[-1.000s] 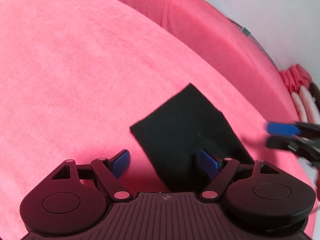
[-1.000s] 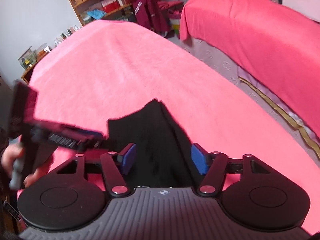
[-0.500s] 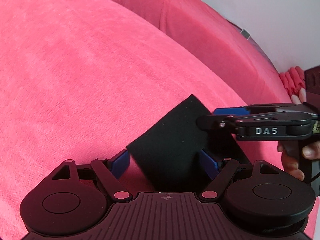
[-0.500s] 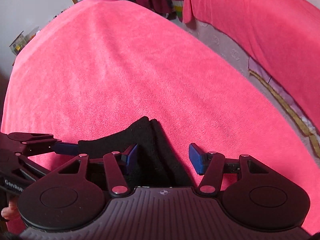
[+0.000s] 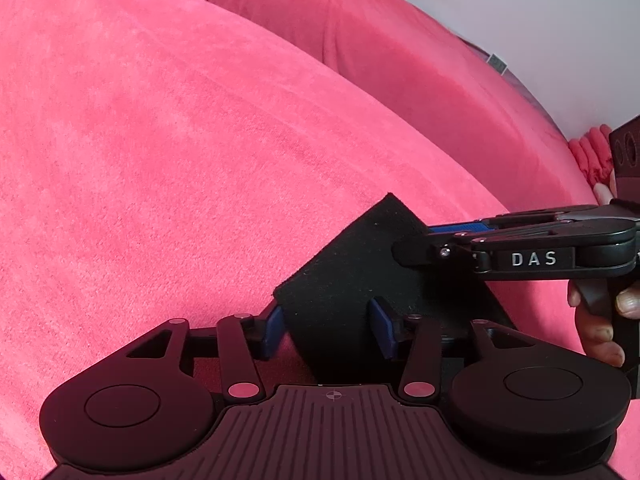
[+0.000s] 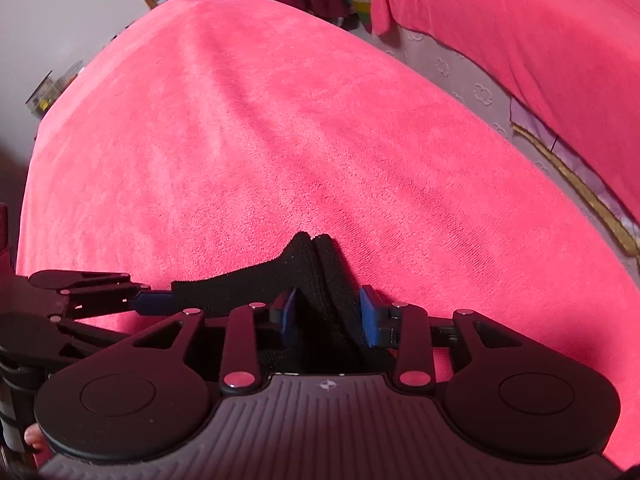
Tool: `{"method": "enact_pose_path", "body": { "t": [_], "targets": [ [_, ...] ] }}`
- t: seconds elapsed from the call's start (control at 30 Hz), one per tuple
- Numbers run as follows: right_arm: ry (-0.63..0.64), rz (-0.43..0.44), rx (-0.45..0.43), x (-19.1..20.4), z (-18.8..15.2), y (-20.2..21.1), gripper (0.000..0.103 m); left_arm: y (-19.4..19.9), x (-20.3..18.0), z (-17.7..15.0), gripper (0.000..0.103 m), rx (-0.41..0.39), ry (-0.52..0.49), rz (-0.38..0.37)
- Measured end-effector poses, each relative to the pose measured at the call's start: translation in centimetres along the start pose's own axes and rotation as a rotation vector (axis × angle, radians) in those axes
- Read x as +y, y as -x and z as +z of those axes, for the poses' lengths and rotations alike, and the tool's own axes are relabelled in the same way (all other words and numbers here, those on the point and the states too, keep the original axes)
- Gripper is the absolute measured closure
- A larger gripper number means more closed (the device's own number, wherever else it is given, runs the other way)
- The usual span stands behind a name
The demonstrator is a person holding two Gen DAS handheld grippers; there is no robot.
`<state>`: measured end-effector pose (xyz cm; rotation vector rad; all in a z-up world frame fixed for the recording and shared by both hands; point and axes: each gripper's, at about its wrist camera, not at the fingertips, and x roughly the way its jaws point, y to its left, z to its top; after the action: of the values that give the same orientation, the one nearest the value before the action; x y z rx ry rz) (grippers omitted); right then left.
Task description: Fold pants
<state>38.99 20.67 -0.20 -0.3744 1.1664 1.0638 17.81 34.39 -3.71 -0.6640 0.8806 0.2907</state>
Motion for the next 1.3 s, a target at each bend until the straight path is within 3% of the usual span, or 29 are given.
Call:
{"method": "enact_pose_path", "body": {
  "t": [0.13,0.2,0.43,0.83,1.07,1.3],
  "targets": [
    [0.022,-0.008,-0.001,0.6,-0.2,0.2,0.081,0.0,-0.4,0.2,0.001,-0.004,-0.020,0.018],
    [0.038,-0.012,-0.004,0.9,-0.2,0.6,0.085,0.2,-0.5,0.3,0.008,-0.005,-0.029,0.035],
    [0.052,-0.024,-0.019,1.9,-0.3,2.3,0.086,1.8,-1.4,0.7,0.020,-0.024,-0.063,0.041],
    [0.039,-0.046,-0.099,3.3,-1.8,9.7,0.087,7.5,-5.1,0.7,0.024,-0.095,-0.177,0.004],
    [0.045,-0.066,-0.150,4.3,-4.6,15.0,0.087,11.6,-8.3,-0.7,0.024,-0.136,-0.249,-0.034],
    [0.026,-0.071,-0.206,4.1,-9.5,20.5,0.087,15.4,-12.8,-3.8,0.024,-0.159,-0.348,-0.136]
  ]
}}
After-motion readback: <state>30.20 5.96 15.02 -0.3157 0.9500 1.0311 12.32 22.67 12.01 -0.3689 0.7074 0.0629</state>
